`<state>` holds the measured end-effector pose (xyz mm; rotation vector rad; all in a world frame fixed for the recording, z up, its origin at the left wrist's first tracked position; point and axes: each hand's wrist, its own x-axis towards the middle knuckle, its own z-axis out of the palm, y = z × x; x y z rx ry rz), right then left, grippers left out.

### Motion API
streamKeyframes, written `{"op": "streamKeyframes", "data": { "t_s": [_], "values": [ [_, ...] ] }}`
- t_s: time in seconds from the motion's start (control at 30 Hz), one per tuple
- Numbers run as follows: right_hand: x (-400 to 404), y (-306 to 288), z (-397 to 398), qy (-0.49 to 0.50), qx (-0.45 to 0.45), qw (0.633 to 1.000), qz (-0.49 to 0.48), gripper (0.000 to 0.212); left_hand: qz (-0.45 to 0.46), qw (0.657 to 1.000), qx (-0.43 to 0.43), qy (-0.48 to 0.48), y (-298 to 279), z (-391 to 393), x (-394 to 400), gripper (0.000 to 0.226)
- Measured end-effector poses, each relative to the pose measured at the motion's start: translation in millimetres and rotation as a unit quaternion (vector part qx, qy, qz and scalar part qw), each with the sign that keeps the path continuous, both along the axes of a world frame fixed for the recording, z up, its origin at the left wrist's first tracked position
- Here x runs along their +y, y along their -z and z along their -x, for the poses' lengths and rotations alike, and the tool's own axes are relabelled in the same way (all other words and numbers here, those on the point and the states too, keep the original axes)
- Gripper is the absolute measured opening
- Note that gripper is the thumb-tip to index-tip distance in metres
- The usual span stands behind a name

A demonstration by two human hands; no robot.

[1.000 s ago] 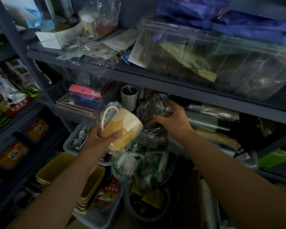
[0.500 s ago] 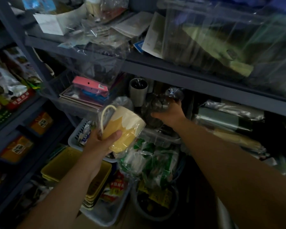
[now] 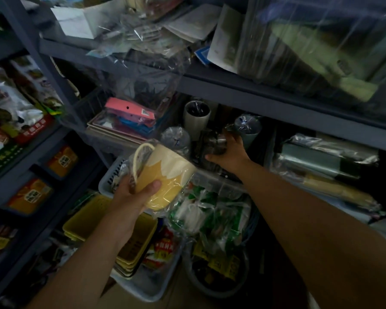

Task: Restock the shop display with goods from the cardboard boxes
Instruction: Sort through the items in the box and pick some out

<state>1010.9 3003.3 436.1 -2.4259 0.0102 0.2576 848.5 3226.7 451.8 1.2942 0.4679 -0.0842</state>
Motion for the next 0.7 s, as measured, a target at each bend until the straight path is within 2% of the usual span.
{"op": "streamKeyframes", "data": {
  "t_s": [0.1, 0.13, 0.2, 0.23, 0.27, 0.37, 0.43, 0.5, 0.63, 0.7],
  "values": [
    [-16.5, -17.2, 11.3, 0.0, -0.083, 0.996, 0.027, 0.072, -0.001, 1.0, -0.007, 0.015, -7.9, -2.8, -8.9, 0.077],
    [-20.9, -27.7, 20.4, -0.003, -0.099, 0.995, 0.001, 0.064, -0.003, 1.0, -0.007, 0.022, -12.0, -4.1, -13.9, 0.077],
    [-26.5, -53.6, 47.8, -0.025, -0.058, 0.989, -0.133, 0.06, -0.005, 0.999, -0.008, 0.047, -17.8, -7.5, -25.1, 0.072],
    [-29.7, -66.5, 62.7, -0.057, -0.008, 0.979, -0.198, 0.067, -0.007, 0.998, -0.01, 0.069, -20.6, -8.5, -32.0, 0.068],
    [-33.2, -76.2, 75.7, -0.095, 0.045, 0.969, -0.222, 0.077, -0.007, 0.996, -0.011, 0.093, -23.5, -9.4, -38.8, 0.068],
    [-43.2, -90.5, 95.4, -0.156, 0.121, 0.961, -0.194, 0.101, 0.004, 0.988, -0.022, 0.152, -24.6, -14.3, -58.0, 0.09],
    [-50.7, -92.9, 95.9, -0.122, 0.127, 0.966, -0.187, 0.108, 0.003, 0.985, -0.03, 0.167, -26.0, -17.0, -69.0, 0.091],
    [-57.6, -95.4, 94.7, -0.088, 0.118, 0.973, -0.176, 0.105, -0.018, 0.984, -0.028, 0.174, -29.7, -20.3, -77.2, 0.092],
    [-68.9, -98.8, 85.9, -0.008, 0.058, 0.996, -0.07, 0.116, -0.116, 0.988, -0.035, 0.093, -34.4, -27.1, -75.5, 0.055],
    [-68.7, -102.3, 81.8, 0.014, 0.019, 0.999, -0.032, 0.105, -0.144, 0.987, -0.046, 0.055, -36.4, -27.6, -68.6, 0.041]
  ]
}}
